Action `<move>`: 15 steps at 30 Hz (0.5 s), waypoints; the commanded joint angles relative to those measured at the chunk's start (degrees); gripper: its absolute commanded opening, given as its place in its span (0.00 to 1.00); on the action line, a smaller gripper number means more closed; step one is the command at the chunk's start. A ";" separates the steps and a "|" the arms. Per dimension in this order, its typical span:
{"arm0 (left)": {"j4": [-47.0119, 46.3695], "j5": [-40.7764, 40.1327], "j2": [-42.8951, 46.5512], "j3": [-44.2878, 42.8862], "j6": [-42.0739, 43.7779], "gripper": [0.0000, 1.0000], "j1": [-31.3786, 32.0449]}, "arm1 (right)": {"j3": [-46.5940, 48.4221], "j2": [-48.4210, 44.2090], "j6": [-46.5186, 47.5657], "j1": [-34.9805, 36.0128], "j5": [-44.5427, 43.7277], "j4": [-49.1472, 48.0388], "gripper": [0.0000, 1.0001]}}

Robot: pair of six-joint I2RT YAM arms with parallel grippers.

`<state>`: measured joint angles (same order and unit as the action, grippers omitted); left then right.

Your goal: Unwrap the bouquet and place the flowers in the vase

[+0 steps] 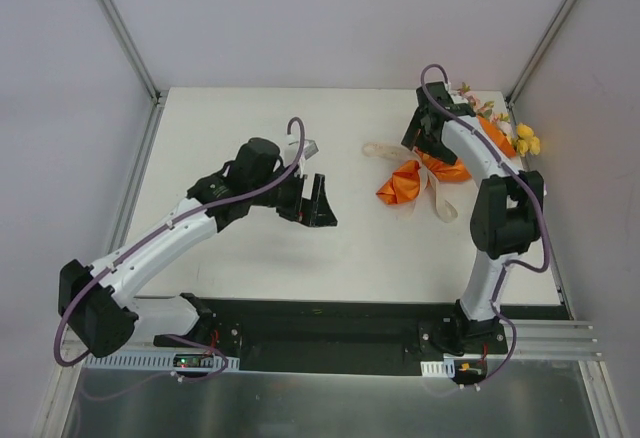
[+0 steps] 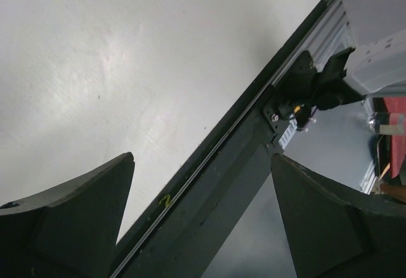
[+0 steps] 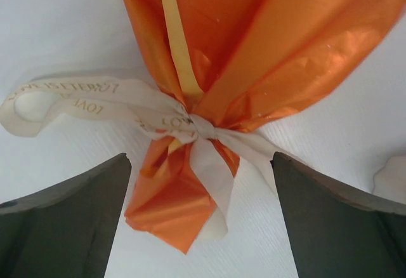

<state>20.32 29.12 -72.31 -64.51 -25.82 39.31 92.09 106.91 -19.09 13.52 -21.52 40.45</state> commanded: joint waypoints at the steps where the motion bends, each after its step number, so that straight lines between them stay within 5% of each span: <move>1: 0.07 -2.93 9.63 8.06 2.18 0.89 0.59 | 7.56 6.53 -0.33 -0.16 0.16 -0.11 0.97; 7: 1.04 -4.17 18.78 13.79 0.78 0.91 0.59 | 10.48 11.82 -1.30 -0.16 -0.63 0.07 0.97; 15: 1.04 -2.84 18.27 12.83 0.16 0.92 0.59 | 3.27 10.42 -1.21 2.82 -0.98 -4.85 0.92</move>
<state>22.20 26.44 -52.88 -51.16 -25.91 39.42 97.58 119.26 -19.77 13.93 -21.65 37.76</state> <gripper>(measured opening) 0.916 0.943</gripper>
